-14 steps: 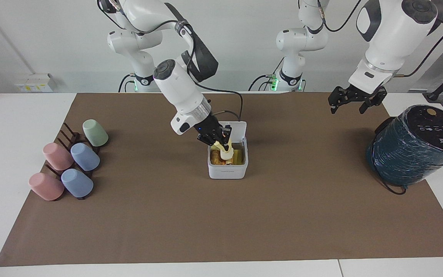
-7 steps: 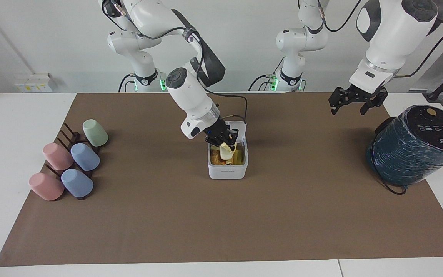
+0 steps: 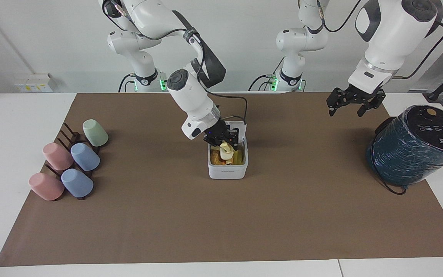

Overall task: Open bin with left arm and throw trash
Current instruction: 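Release the cake into the bin and press it down with the right gripper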

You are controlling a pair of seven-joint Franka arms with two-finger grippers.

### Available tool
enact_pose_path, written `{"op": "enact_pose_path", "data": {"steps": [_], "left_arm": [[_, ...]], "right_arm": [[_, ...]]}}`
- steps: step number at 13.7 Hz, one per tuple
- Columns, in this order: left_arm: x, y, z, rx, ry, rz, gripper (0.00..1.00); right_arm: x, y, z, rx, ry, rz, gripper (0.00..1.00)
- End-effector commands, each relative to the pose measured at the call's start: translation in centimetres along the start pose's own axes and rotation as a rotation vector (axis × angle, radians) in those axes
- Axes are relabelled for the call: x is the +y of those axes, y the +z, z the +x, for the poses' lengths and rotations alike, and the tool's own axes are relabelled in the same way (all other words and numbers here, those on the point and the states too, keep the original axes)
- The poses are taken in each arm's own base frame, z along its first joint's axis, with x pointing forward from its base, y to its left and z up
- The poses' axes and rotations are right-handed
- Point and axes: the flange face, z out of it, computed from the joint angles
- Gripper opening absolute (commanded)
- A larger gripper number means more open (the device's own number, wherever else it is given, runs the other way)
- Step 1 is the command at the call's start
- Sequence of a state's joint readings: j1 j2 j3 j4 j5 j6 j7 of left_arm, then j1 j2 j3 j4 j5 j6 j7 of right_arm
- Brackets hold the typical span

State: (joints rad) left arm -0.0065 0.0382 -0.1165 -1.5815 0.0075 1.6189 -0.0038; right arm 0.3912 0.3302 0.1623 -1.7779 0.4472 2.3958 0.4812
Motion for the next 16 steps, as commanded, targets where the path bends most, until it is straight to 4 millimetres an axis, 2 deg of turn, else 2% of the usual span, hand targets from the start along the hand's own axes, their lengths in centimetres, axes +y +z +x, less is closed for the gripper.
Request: {"op": "enact_pose_path", "data": {"steps": [1, 3, 7, 9, 13, 15, 16], "left_arm": [[0.4, 0.0, -0.5, 0.016, 0.015, -0.012, 1.00], [0.4, 0.2, -0.6, 0.011, 0.015, -0.012, 1.00], [0.2, 0.5, -0.9, 0.008, 0.012, -0.011, 1.00], [0.0, 0.6, -0.9, 0.007, 0.009, -0.011, 1.00], [0.3, 0.6, -0.9, 0.007, 0.013, -0.011, 1.00], [0.3, 0.6, -0.9, 0.007, 0.015, -0.011, 1.00], [0.3, 0.6, -0.9, 0.007, 0.015, -0.011, 1.00]], "right_arm": [[-0.2, 0.2, -0.3, -0.002, 0.015, 0.018, 0.89], [-0.8, 0.4, -0.8, -0.006, 0.005, 0.019, 0.92], [-1.0, -0.3, -0.5, 0.003, 0.000, 0.028, 0.95], [-0.8, -2.3, 0.5, 0.025, -0.015, 0.028, 1.00], [0.2, -6.2, 2.7, 0.087, -0.093, 0.034, 1.00], [0.5, -8.8, 3.8, 0.149, -0.182, -0.052, 1.00], [1.4, -10.2, 4.7, 0.191, -0.221, -0.111, 1.00]]}}
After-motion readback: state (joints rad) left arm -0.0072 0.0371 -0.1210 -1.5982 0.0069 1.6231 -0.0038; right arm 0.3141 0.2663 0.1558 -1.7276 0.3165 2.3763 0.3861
